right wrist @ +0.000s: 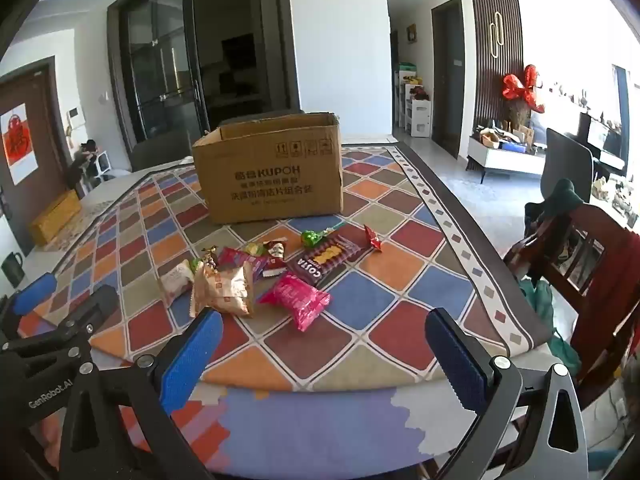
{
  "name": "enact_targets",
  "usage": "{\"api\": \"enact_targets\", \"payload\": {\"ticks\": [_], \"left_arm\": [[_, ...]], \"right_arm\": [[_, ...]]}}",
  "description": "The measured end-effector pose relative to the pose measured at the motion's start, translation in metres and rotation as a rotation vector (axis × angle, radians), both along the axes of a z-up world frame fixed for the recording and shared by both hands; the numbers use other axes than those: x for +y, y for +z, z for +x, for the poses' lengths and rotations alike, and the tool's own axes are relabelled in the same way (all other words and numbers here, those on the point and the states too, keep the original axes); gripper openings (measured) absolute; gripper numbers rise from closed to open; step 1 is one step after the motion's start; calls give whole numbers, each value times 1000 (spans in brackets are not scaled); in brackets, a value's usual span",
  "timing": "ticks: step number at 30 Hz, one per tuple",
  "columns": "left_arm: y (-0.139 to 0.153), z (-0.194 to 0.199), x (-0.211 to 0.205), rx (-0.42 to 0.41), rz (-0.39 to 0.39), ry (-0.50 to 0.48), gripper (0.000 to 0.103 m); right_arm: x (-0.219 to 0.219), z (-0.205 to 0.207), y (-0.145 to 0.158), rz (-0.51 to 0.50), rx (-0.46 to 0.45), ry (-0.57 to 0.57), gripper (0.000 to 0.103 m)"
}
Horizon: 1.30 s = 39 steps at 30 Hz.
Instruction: Organize snacks
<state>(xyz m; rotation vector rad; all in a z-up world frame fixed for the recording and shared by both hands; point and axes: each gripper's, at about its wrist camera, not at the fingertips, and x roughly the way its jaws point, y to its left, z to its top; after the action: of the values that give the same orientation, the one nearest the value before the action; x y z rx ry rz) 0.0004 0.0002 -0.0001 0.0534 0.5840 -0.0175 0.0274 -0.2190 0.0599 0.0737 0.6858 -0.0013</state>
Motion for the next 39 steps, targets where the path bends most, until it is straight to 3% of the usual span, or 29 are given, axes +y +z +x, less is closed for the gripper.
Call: {"api": "enact_targets", "payload": {"ticks": [39], "left_arm": [[4,-2,0,-27,-2,7,103]], "right_arm": [[3,-3,3,-9,-19,2,102]]}}
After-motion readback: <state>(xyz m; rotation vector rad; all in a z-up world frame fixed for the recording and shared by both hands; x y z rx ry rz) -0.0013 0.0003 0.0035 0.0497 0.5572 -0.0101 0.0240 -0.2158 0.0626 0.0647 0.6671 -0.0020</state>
